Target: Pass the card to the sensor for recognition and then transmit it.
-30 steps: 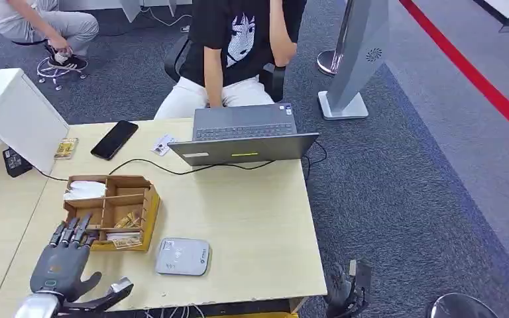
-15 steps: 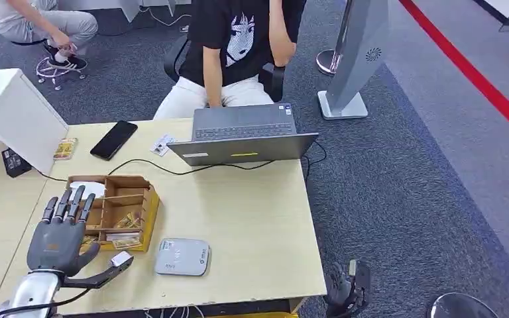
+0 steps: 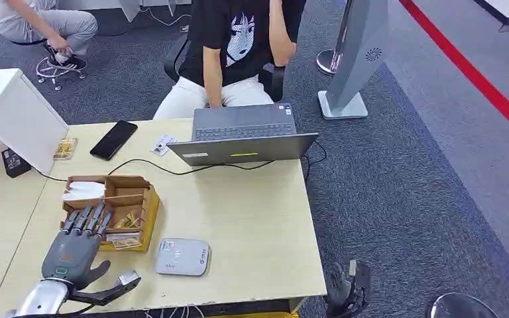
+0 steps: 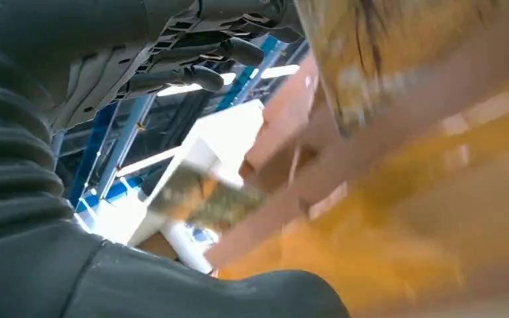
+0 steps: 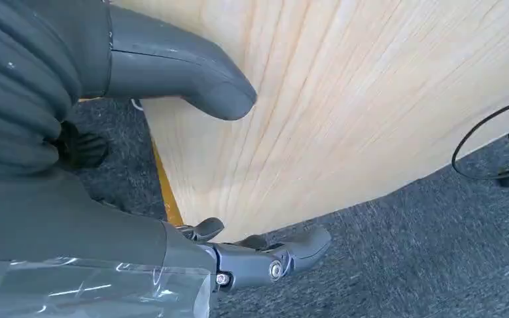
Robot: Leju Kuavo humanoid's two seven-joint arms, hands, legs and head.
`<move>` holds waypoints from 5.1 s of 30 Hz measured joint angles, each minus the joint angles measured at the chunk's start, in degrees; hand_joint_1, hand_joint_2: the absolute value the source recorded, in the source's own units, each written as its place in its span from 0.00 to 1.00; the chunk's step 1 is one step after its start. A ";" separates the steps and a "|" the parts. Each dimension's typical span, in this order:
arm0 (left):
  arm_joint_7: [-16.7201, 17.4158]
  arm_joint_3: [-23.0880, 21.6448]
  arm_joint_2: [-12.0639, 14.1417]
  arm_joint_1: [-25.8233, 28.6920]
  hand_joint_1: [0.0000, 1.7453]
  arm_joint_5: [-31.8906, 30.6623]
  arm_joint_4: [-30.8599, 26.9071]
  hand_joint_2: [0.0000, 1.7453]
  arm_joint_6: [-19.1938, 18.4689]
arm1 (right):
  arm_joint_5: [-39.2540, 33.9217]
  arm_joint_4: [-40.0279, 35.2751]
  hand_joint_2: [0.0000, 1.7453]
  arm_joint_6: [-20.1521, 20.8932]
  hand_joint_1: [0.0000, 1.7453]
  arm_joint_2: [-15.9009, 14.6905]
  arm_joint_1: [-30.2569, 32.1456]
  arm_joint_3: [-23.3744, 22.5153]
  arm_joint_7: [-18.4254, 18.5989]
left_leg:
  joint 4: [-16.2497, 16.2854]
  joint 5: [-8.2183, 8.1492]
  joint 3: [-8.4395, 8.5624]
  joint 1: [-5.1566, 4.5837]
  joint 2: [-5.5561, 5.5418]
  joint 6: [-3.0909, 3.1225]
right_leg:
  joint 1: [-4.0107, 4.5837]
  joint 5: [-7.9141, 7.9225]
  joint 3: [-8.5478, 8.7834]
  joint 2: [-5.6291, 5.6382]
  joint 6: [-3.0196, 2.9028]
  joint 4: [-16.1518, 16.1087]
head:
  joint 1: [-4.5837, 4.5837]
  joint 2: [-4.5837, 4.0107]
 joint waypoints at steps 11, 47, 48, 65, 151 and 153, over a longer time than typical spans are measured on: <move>-0.77 4.63 1.05 2.57 0.00 0.00 -1.40 1.00 -0.37 | -0.90 0.00 1.00 0.02 0.00 0.00 0.12 0.00 -0.72 | 0.00 0.01 0.00 0.01 -0.02 -0.01 | 0.00 0.00 0.01 -0.03 0.00 0.01 | 0.00 0.00; -0.57 14.97 -0.13 5.05 0.00 0.00 -3.15 1.00 2.78 | -0.94 -0.02 1.00 0.37 0.00 0.00 0.47 -0.22 -0.96 | 0.00 0.01 -0.01 0.00 -0.03 -0.01 | 0.00 -0.01 0.00 -0.04 0.00 0.00 | 0.00 0.00; -0.74 15.45 -0.35 5.05 0.00 0.00 -3.08 1.00 2.80 | -0.92 -0.02 1.00 0.42 0.00 0.00 0.48 -0.22 -0.96 | 0.00 0.01 -0.01 0.00 -0.03 -0.01 | 0.00 -0.01 0.00 -0.04 0.00 0.00 | -0.02 0.00; -1.20 17.97 -5.99 1.99 0.00 0.00 0.96 1.00 4.42 | -0.48 -0.02 1.00 0.57 0.00 0.00 0.45 -0.13 -0.61 | 0.00 0.01 -0.01 0.00 -0.03 0.00 | 0.00 0.00 0.01 -0.04 0.00 0.00 | -0.02 0.00; -7.91 25.35 -3.17 10.23 0.00 0.00 -3.91 1.00 -9.90 | 0.17 -0.02 1.00 -0.07 0.00 -0.09 0.11 1.29 -0.61 | -0.02 0.01 -0.02 0.15 0.01 -0.15 | 0.14 -0.03 -0.02 0.02 -0.16 0.02 | -0.02 0.00; -7.91 25.35 -3.36 10.20 0.00 0.00 -3.48 1.00 -9.86 | 0.17 -0.02 1.00 -0.07 0.00 -0.09 0.10 1.38 -0.61 | -0.02 0.01 -0.01 0.15 0.01 -0.15 | 0.14 -0.03 -0.01 0.02 -0.16 0.02 | -0.02 0.00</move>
